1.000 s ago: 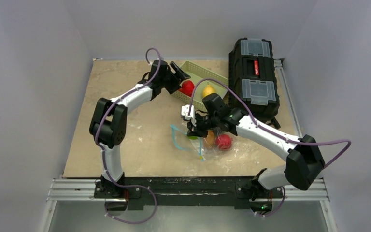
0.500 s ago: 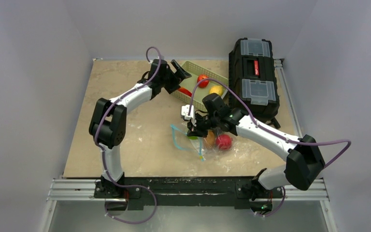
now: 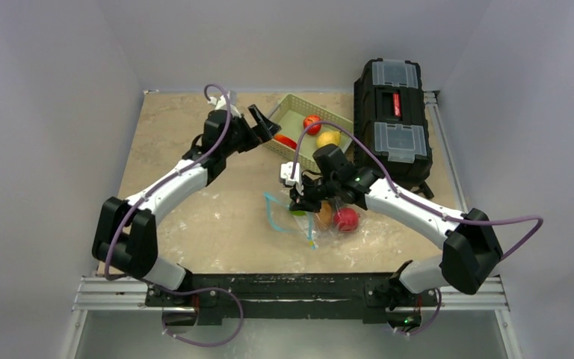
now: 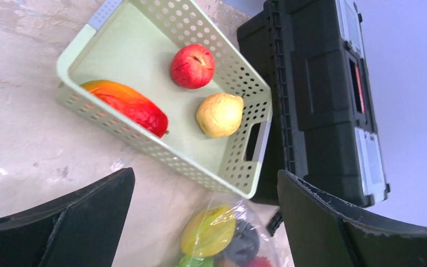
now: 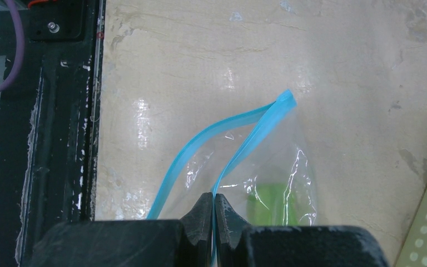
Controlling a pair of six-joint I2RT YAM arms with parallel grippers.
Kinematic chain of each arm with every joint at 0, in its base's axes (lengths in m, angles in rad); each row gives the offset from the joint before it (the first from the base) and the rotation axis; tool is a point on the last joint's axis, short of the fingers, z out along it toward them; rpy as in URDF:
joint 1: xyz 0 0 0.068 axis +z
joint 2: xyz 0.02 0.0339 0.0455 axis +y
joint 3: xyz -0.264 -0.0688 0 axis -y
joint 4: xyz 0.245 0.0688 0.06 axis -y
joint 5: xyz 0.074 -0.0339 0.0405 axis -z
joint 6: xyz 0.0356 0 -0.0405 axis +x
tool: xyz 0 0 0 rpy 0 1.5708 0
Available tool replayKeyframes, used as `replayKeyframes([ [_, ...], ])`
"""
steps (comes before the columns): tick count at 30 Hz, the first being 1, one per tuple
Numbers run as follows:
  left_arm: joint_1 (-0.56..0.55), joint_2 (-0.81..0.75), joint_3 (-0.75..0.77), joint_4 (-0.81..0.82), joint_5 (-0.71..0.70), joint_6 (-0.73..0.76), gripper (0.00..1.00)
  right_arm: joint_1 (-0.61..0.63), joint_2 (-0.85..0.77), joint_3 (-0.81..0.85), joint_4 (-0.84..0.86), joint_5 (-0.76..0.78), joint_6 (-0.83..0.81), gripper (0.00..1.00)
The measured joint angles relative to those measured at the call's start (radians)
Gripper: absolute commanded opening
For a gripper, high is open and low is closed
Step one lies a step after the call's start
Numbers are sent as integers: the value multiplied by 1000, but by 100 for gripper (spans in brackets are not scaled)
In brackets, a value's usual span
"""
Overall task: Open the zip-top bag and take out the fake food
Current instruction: Pick up the fake fruit from the zipper food storage bag.
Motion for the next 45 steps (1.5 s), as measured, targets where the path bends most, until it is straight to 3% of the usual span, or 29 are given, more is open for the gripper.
replayKeyframes([
  [8, 0, -247, -302, 92, -24, 85, 100, 0, 0, 0, 0, 0, 0, 0],
  [18, 11, -523, -623, 212, -41, 19, 99, 0, 0, 0, 0, 0, -3, 0],
  [29, 5, -628, -892, 452, 202, -192, 95, -1, 0, 0, 0, 1, -8, 0],
  [36, -190, -761, -915, 394, 154, -206, 95, -1, -3, 0, -1, 1, -9, 0],
  [45, -324, -718, -923, 430, 27, -224, 94, -2, -11, 0, -1, 1, -11, 0],
])
